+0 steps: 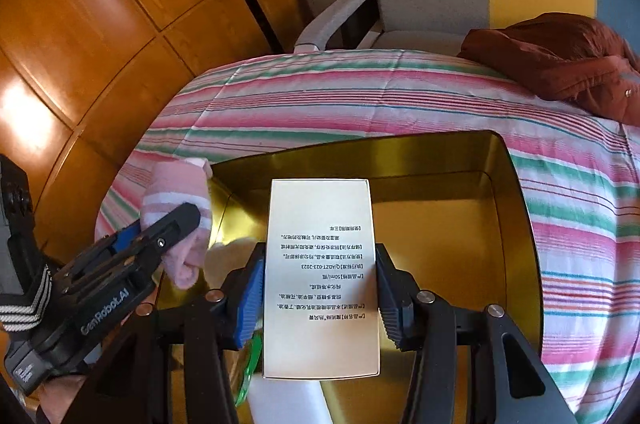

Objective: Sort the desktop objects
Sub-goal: 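Carry the white box and pink sock to the gold tray and release them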

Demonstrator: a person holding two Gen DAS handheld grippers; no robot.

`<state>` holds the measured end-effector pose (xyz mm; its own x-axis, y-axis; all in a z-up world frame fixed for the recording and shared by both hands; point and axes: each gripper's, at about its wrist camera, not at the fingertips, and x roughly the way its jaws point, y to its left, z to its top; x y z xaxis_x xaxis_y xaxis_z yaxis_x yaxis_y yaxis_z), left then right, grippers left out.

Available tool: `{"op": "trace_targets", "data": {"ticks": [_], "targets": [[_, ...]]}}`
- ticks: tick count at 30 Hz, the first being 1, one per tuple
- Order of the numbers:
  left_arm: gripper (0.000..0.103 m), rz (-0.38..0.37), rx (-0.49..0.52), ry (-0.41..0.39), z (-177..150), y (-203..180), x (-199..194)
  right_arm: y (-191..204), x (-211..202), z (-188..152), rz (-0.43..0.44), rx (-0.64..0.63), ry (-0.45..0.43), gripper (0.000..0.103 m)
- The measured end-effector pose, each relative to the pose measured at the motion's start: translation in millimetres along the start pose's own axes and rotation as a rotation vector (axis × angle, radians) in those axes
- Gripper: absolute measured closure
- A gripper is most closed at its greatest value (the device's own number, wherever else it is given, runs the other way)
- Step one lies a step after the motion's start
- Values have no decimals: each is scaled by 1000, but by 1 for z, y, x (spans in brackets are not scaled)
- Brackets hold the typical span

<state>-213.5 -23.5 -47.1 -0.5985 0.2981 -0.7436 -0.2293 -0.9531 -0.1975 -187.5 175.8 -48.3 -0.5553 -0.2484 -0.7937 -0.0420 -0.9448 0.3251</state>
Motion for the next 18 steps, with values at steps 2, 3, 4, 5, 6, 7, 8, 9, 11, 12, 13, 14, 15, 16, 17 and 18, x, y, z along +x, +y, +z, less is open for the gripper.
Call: {"op": "trace_targets", "data": {"ticks": [2,3,4,5,6,7,8,9,11,12,13,14,15,16,17,18], "targets": [[50,2,-5,9,-1,1,3,1,5,3,-1,6,7,52],[48,-1,-2,10,-1,1,4,3,7,4,-4,8,9,52],[47,-5,5,9,-2,0,4,4,9,5,-8,8,11,52],[45,-5,6,8,-3,0,3,4,11,6,-8,10,13,52],[45,-3,-2,6,-3,1,2,4,13,7,-9,16,15,52],[45,-1,-16,1,-3,3,0,4,14,7,-7,22,16,51],[45,-4,-33,-5,-4,6,-3,5,15,8,-4,22,18,50],[45,-6,-47,-12,-5,8,-6,5,16,8,-4,21,19,50],[45,7,-60,-30,-8,11,-14,6,15,7,-4,18,15,50],[45,14,-63,-37,-9,13,-17,5,14,6,-1,23,15,49],[45,17,-65,-45,-11,14,-20,4,12,4,6,33,14,45],[45,23,-68,-55,-14,15,-26,1,10,2,11,46,9,43],[45,31,-68,-61,-16,16,-29,-1,7,0,13,59,4,40],[45,39,-68,-67,-19,16,-33,-3,5,-3,16,71,3,37],[45,43,-71,-76,-23,16,-38,-6,4,-5,23,82,5,36],[45,43,-76,-81,-26,17,-41,-8,1,-9,33,96,6,35]]}}
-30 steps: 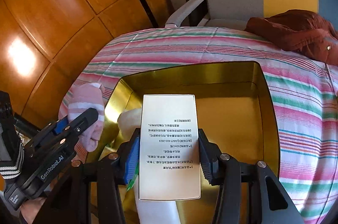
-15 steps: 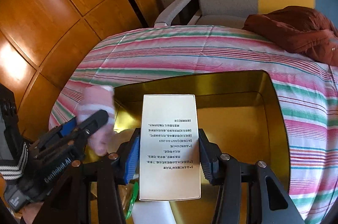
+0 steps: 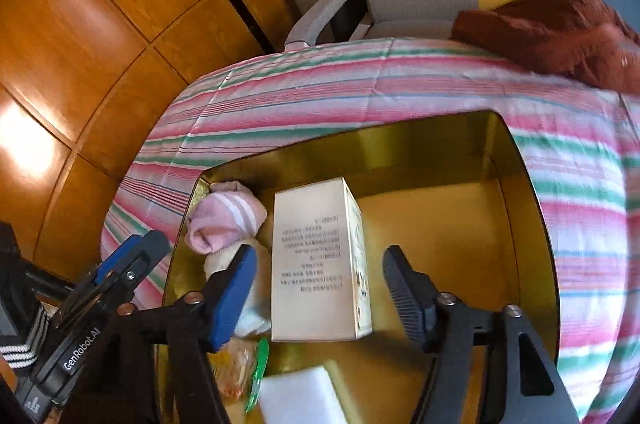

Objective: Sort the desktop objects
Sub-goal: 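Carry the white box and pink sock to the gold tray and release them, then move both open tools away from the tray toward the remaining items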

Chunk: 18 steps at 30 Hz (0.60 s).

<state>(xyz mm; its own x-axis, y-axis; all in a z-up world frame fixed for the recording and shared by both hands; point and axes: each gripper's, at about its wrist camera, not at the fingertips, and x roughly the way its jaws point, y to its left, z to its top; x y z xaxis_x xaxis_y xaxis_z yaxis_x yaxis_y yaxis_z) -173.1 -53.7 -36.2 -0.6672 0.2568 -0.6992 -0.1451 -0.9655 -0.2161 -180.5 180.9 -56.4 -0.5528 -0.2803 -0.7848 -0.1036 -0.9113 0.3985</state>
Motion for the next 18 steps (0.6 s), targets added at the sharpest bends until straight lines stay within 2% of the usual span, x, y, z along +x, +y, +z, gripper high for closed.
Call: {"op": "trace_targets", "data": {"ticks": [3,5,9,12,17,18], "targets": [[45,3,-27,-6,-10,4,-12,-3,-3,-8,22,18,3,34],[45,-3,-39,-5,-18,7,-19,-4,1,-12,91,47,24,34],[45,-4,-55,4,-33,11,-30,4,11,-11,168,38,38,25],[45,4,-61,10,-42,12,-36,12,11,-10,225,15,43,24],[45,10,-56,3,-52,9,-50,23,-4,-16,188,-41,9,20],[45,12,-53,0,-53,8,-53,24,-8,-18,171,-58,1,14]]}}
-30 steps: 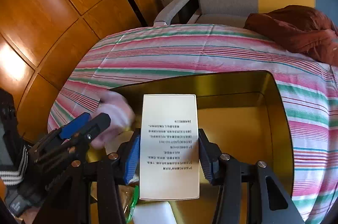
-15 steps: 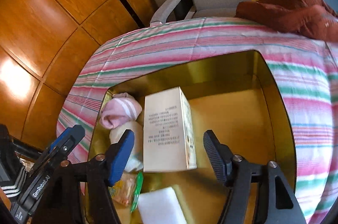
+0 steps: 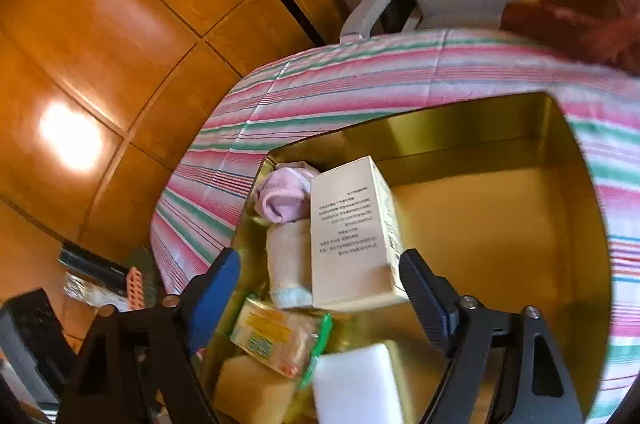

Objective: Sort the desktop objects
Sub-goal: 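Move both open tools away from the tray toward the remaining items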

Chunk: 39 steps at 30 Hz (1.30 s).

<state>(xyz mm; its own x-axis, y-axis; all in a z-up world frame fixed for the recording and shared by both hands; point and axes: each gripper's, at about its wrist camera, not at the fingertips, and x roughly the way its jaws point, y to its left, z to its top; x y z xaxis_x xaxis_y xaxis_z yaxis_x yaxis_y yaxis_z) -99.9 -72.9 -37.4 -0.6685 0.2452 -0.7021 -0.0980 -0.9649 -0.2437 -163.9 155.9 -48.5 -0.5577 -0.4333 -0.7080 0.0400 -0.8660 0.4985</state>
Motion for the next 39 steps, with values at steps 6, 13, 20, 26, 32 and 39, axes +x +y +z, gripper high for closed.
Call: {"op": "trace_targets", "data": {"ticks": [6,13,20,26,32,39], "targets": [[45,6,26,-15,-7,-9,-15,5,-27,-13,-77,-82,-48,10],[45,7,74,-24,-19,-24,-29,8,-54,-35,-162,-156,-98,3],[45,0,146,-35,-28,-50,-39,-3,-78,-58,-221,-158,-133,2],[45,-13,194,-41,-33,-70,-45,-13,-99,-72,-261,-152,-168,2],[45,-41,248,-24,-38,-91,-45,-28,-116,-84,-297,-136,-191,2],[45,-89,311,6,-48,-122,-40,-56,-140,-97,-352,-90,-214,1]]}}
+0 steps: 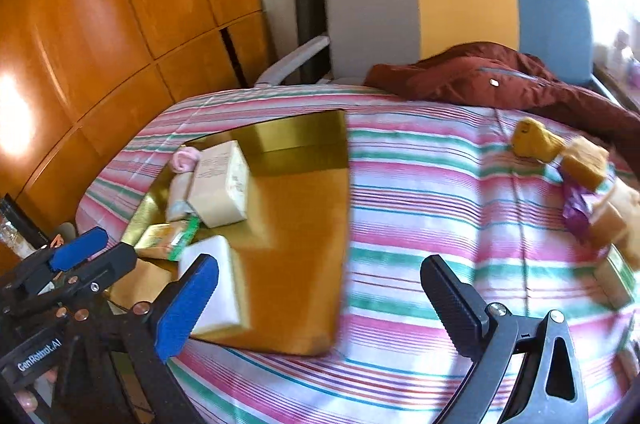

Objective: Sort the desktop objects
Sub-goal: 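Move both open tools away from the tray toward the remaining items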

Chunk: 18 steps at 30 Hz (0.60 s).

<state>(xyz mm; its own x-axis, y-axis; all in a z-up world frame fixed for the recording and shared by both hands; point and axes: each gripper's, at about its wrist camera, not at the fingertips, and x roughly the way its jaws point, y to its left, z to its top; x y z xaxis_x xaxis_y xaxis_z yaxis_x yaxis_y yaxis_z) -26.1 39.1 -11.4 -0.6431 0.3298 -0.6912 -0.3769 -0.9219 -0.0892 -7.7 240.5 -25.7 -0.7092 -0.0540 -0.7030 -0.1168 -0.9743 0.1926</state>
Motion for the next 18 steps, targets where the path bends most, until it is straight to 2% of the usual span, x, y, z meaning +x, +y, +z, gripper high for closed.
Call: {"op": "trace_targets", "data": {"ticks": [18], "targets": [[45,-173,183,56,-1,-88,15,-128,-31,-47,-193,208,98,1]]}}
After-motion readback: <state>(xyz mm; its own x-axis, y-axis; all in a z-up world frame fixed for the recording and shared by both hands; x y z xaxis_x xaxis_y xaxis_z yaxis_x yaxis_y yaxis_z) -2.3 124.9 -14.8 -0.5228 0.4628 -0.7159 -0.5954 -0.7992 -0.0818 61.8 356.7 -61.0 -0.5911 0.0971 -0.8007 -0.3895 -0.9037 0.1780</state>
